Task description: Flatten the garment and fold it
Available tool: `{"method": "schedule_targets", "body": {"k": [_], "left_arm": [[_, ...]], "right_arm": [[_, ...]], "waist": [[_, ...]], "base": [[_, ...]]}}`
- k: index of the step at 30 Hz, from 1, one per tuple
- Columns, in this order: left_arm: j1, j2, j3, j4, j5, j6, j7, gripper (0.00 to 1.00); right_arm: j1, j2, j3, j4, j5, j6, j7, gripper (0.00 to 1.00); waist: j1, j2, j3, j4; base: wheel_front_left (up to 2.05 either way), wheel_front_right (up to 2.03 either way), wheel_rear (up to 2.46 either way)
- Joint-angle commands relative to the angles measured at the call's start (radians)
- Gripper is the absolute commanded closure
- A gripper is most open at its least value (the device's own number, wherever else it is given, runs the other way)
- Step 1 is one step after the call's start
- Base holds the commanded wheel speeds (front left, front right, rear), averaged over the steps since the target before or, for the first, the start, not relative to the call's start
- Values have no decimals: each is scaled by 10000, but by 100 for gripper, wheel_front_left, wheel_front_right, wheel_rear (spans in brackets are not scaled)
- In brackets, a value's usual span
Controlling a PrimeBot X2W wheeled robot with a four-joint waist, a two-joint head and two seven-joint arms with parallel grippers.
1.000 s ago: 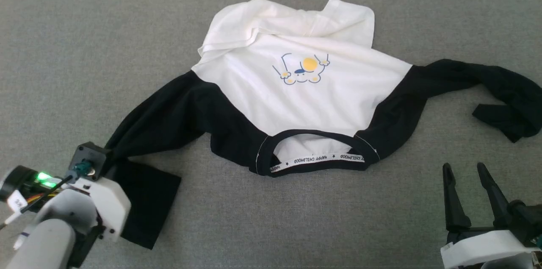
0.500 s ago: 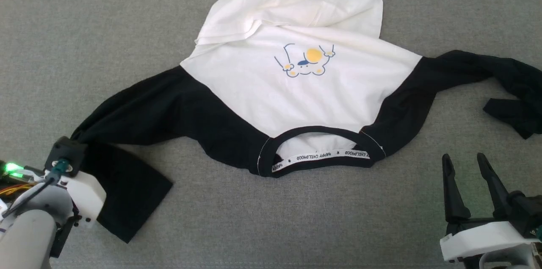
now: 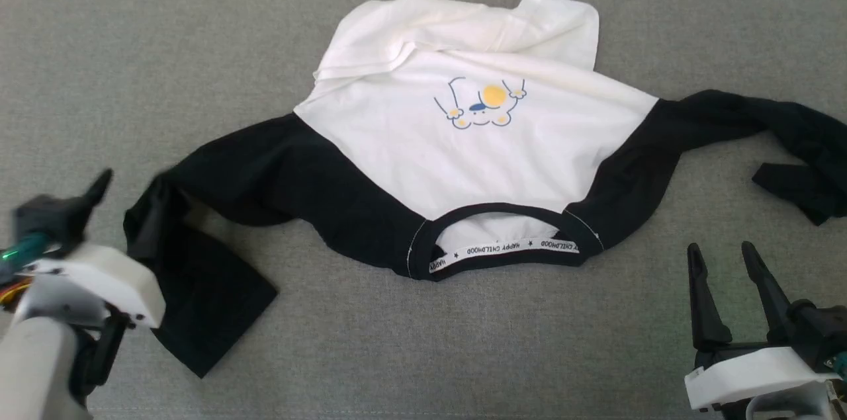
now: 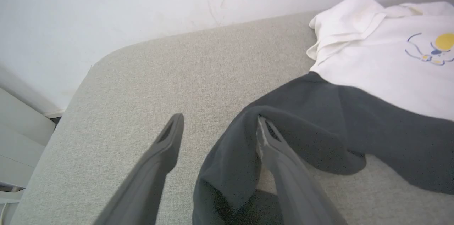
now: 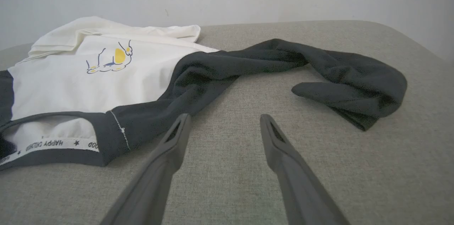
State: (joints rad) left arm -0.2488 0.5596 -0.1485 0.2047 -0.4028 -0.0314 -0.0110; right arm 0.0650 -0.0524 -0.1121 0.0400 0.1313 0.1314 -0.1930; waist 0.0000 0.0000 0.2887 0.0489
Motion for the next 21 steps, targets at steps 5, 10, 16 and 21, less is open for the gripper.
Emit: {"method": "schedule_targets", "body": {"k": [5,10,16,21], "left_arm": [[1032,-406,865,-1713,-829,488,-667,0],[2318,-1133,1143,-3308,-1180,1034,-1261,0],[3392,-2070,751,-4068,-1385,1357,-1667,0],[3906,-2692,326,-4169,-1294,1629,-1896,0]], "right_arm": [[30,22,50,65,132,-7,-71,0],[120,22,100,82,167,-7,-99,0],[219,22,91,31,151,-7,-80,0],[298,22,147,41,178,-7,-70,0]], "waist": [[0,0,-338,-23],[0,0,-565,-66],[0,0,-728,-133],[0,0,-862,-251]], "base": [[0,0,0],[0,0,0],[0,0,0],[0,0,0]]}}
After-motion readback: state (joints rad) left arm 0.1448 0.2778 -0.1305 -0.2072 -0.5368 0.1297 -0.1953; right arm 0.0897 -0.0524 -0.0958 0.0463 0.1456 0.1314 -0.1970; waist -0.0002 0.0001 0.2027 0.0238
